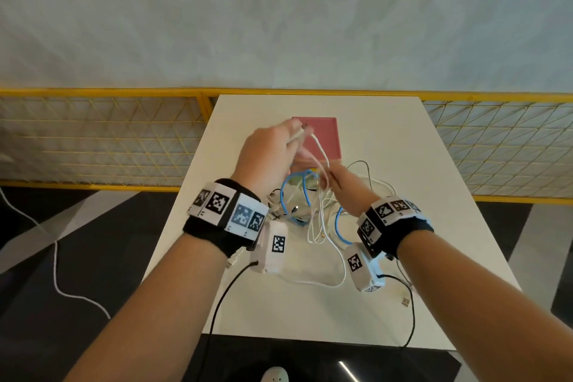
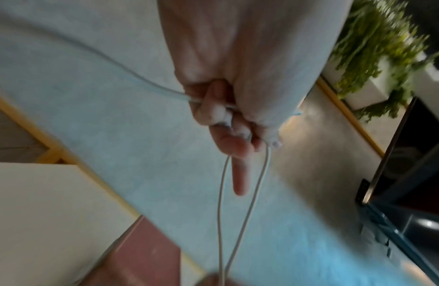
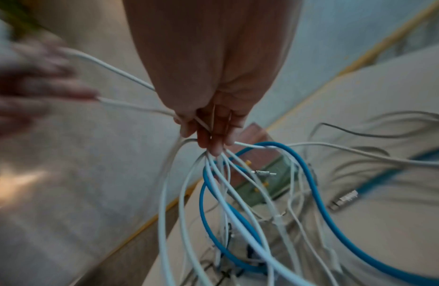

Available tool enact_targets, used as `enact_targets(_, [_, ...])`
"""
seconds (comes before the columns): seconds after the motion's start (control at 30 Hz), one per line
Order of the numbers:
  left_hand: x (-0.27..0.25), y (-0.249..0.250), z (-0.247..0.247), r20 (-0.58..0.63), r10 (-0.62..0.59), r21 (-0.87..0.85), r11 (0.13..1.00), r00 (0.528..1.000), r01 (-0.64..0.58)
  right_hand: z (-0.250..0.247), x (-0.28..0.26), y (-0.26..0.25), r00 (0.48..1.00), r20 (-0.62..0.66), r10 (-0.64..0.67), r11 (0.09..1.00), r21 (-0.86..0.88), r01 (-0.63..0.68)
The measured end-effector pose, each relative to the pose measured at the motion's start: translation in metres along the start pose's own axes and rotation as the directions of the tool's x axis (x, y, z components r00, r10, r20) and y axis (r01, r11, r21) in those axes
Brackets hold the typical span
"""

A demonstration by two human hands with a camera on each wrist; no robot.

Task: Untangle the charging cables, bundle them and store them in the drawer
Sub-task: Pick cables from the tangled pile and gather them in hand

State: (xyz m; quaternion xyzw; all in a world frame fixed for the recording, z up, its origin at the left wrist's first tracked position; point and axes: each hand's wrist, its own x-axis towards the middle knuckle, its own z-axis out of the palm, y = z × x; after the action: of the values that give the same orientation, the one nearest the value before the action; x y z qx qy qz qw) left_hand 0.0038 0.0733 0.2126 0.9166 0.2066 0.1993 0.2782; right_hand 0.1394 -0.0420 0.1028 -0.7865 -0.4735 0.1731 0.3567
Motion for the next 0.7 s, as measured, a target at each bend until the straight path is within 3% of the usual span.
enact_targets(0.13, [0.007,0.005,-0.037,-0.241,0.013,-0.117,0.992,0.97,-0.042,0.014,-0.005,0.035,0.988,0.002,0.156,0.987,0.046,-0.156])
enact_targets(0.3, [-0.001,0.001,-0.047,-0.393,0.007,-0.114,0.992,0.92,-0.056,-0.001,-0.001,0.031,0.986,0.012,0.167,0.978,0.125,-0.167])
enact_targets(0.4, [-0.005,0.0,-0.04,-0.458,-0.056,-0.205,0.978,0.887,-0.045,-0.005,0.001,0.026,0.986,0.035,0.162,0.978,0.125,-0.165])
enact_targets(0.53, [0.003,-0.016,-0.029,-0.317,-0.108,-0.108,0.991,0.942,0.077,-0.009,0.004,0.016,0.989,0.0,0.15,0.974,0.17,-0.148])
enact_targets(0.63, [0.0,-0.014,-0.014,-0.127,-0.009,0.13,0.991,0.992,0.026,-0.013,0.005,0.004,0.999,-0.002,0.047,0.996,0.081,-0.046])
enact_targets(0.7, [0.004,-0.012,0.004,0.05,0.016,0.217,0.976,0.999,-0.026,-0.018,0.004,-0.01,1.0,-0.018,-0.009,0.998,0.057,0.01])
